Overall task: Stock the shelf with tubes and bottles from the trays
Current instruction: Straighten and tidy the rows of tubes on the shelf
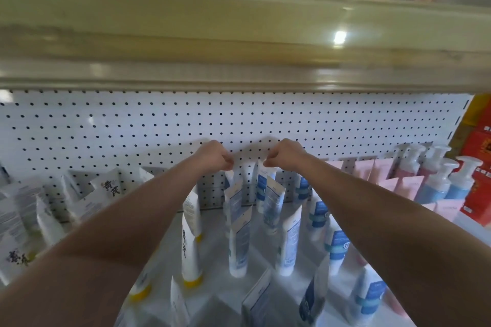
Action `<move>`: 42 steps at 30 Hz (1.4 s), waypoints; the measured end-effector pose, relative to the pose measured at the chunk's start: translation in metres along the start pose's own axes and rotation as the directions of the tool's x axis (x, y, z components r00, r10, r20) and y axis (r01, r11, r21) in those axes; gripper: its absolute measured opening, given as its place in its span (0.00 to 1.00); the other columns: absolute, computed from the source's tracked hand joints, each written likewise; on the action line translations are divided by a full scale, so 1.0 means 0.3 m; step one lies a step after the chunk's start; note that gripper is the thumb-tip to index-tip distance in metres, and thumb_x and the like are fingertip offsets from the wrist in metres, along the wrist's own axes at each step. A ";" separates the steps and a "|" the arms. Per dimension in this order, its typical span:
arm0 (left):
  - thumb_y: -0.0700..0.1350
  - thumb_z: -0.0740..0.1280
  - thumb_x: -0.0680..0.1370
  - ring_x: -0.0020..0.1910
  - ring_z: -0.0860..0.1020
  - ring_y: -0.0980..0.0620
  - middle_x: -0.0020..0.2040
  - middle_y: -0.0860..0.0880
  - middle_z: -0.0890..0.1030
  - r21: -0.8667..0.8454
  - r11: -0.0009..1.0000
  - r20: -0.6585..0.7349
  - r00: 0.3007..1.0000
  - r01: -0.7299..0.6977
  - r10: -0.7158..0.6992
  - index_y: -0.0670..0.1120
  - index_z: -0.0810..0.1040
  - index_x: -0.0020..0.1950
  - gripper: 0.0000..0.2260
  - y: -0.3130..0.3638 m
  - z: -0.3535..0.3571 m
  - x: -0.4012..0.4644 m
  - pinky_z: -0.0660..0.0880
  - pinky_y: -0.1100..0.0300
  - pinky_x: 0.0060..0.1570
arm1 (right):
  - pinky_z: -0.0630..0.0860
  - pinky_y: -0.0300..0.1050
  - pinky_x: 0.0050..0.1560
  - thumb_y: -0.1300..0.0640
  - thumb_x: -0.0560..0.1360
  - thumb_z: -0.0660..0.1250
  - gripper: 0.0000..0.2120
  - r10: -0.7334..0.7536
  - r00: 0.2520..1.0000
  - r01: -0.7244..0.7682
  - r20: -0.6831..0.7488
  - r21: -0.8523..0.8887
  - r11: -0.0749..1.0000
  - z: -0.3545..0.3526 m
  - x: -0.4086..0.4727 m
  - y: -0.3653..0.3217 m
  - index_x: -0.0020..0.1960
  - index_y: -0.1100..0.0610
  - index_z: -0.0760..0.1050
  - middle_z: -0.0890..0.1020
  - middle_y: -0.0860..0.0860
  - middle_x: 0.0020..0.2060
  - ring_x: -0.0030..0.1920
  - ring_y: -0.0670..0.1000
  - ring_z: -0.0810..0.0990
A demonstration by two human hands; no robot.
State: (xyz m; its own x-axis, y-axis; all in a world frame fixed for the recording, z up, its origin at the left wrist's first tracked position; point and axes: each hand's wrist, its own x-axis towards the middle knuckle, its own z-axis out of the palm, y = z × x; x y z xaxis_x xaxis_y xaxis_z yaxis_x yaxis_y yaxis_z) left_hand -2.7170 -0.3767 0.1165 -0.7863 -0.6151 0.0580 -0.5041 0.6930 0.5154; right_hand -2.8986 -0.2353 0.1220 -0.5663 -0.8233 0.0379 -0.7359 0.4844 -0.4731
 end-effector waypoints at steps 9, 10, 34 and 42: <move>0.48 0.76 0.73 0.46 0.82 0.52 0.44 0.50 0.85 0.061 0.998 -0.120 0.993 0.000 0.007 0.48 0.87 0.43 0.05 -0.021 0.024 -0.005 0.80 0.52 0.52 | 0.79 0.45 0.55 0.55 0.75 0.75 0.06 -0.013 1.000 0.012 -0.025 -0.049 0.999 0.018 -0.009 -0.004 0.51 0.51 0.86 0.85 0.48 0.51 0.52 0.49 0.82; 0.49 0.76 0.73 0.45 0.82 0.51 0.43 0.50 0.85 0.078 0.997 -0.132 0.991 0.002 0.008 0.48 0.86 0.42 0.05 -0.018 0.025 -0.007 0.80 0.52 0.50 | 0.79 0.44 0.55 0.55 0.75 0.74 0.06 -0.025 0.999 0.023 -0.020 -0.057 0.998 0.019 -0.011 -0.008 0.52 0.51 0.86 0.85 0.47 0.51 0.51 0.49 0.82; 0.43 0.73 0.76 0.43 0.82 0.50 0.44 0.51 0.85 0.185 0.982 -0.201 0.980 0.036 0.002 0.48 0.87 0.46 0.03 0.018 0.062 -0.028 0.75 0.58 0.39 | 0.76 0.42 0.56 0.55 0.75 0.75 0.06 -0.087 0.995 0.080 -0.053 -0.126 0.989 0.031 -0.022 -0.018 0.52 0.51 0.86 0.86 0.46 0.51 0.53 0.48 0.82; 0.40 0.72 0.76 0.42 0.82 0.52 0.45 0.53 0.85 0.177 0.984 -0.202 0.979 0.025 0.012 0.49 0.87 0.45 0.06 0.016 0.065 -0.018 0.74 0.60 0.38 | 0.75 0.41 0.52 0.56 0.75 0.74 0.06 -0.095 0.993 0.087 -0.065 -0.125 0.988 0.039 -0.018 -0.009 0.51 0.49 0.87 0.86 0.45 0.51 0.50 0.46 0.80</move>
State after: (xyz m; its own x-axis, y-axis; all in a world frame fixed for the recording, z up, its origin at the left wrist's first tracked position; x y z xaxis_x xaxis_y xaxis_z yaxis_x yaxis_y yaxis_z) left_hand -2.7222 -0.3627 0.1020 -0.7035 -0.6705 0.2358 -0.5791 0.7331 0.3567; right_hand -2.8891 -0.2358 0.1128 -0.5165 -0.8447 0.1401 -0.8229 0.4444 -0.3541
